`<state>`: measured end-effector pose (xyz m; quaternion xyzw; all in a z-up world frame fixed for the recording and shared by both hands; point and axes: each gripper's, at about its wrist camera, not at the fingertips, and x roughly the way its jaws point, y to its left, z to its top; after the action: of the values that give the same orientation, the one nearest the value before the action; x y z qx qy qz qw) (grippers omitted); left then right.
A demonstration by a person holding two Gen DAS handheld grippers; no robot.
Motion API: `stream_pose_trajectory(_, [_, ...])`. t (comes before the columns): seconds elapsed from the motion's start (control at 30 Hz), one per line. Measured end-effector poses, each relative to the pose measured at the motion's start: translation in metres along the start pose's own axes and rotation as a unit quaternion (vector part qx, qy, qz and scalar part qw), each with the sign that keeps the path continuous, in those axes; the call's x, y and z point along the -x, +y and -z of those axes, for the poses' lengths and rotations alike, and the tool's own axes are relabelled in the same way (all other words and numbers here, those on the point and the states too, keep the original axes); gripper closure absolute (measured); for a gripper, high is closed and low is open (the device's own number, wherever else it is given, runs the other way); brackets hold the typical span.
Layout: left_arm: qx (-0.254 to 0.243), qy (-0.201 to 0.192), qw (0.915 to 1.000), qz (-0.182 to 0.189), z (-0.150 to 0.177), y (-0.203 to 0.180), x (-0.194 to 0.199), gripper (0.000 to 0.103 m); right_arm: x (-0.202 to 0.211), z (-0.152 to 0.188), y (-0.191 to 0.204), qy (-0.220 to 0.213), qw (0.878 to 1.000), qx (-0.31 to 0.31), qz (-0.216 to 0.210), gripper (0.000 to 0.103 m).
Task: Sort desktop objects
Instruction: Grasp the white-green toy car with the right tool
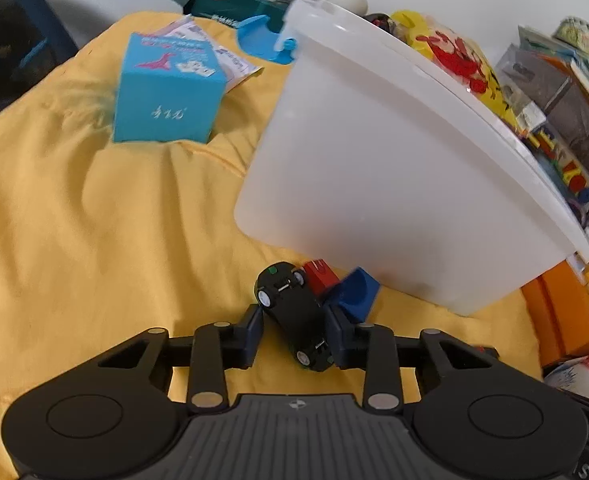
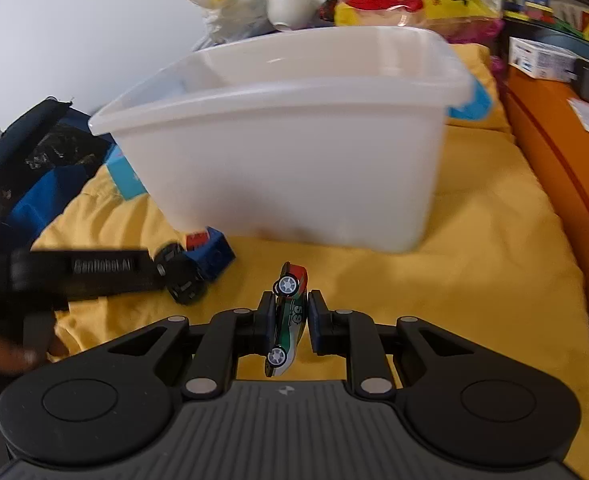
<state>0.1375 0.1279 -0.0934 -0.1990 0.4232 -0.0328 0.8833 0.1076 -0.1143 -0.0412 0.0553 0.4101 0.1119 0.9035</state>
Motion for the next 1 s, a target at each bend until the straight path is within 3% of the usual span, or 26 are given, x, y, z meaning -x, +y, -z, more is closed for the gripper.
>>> stream_pose_trajectory(0.13, [-0.088,-0.005,0.9955,-0.034,-0.003,-0.022,-0.004,0.067,-0.003,0.006,0.001,0.003,1.000,0.010,0.013,0.084])
stream_pose_trajectory(0.2, [-0.139,-0.021,0.9890,-0.045,0.000,-0.035,-0.001,0.080,-0.001,0.010,0.002,0.004,1.000,0.023,0.018,0.084])
stream_pose_trajectory(0.3, [-0.179,-0.031,0.9829,-0.031,0.005,-0.046,0.016,0.090,0.005,0.016,0.006,0.003,0.998,0.053,0.019,0.084])
stream_pose_trajectory(0.47, [-0.290,-0.031,0.9553,-0.045,0.038,-0.054,0.052,0.090,0.014,0.027,0.018,-0.005,0.988,0.151,0.040,0.084])
stream_pose_trajectory(0.6, [-0.337,-0.033,0.9378,-0.075,0.063,-0.051,0.077,0.090,0.017,0.038,0.030,-0.014,0.968,0.239,0.072,0.084])
stream_pose_trajectory(0.73, [-0.379,-0.040,0.9180,-0.108,0.083,-0.055,0.089,0.090,0.007,0.058,0.049,-0.016,0.931,0.347,0.113,0.084])
stream_pose_trajectory(0.83, [-0.377,-0.036,0.9189,-0.111,0.089,-0.055,0.091,0.090,0.000,0.075,0.064,-0.016,0.902,0.415,0.117,0.084])
stream_pose_trajectory(0.9, [-0.369,-0.040,0.9220,-0.110,0.088,-0.056,0.092,0.090,0.000,0.081,0.069,-0.015,0.899,0.427,0.097,0.075])
stream_pose_trajectory(0.93, [-0.371,-0.039,0.9212,-0.111,0.089,-0.057,0.091,0.090,0.001,0.082,0.070,-0.014,0.900,0.426,0.087,0.074])
stream_pose_trajectory(1.0, [-0.378,-0.032,0.9178,-0.116,0.092,-0.060,0.085,0.089,0.008,0.085,0.072,-0.014,0.906,0.418,0.064,0.062])
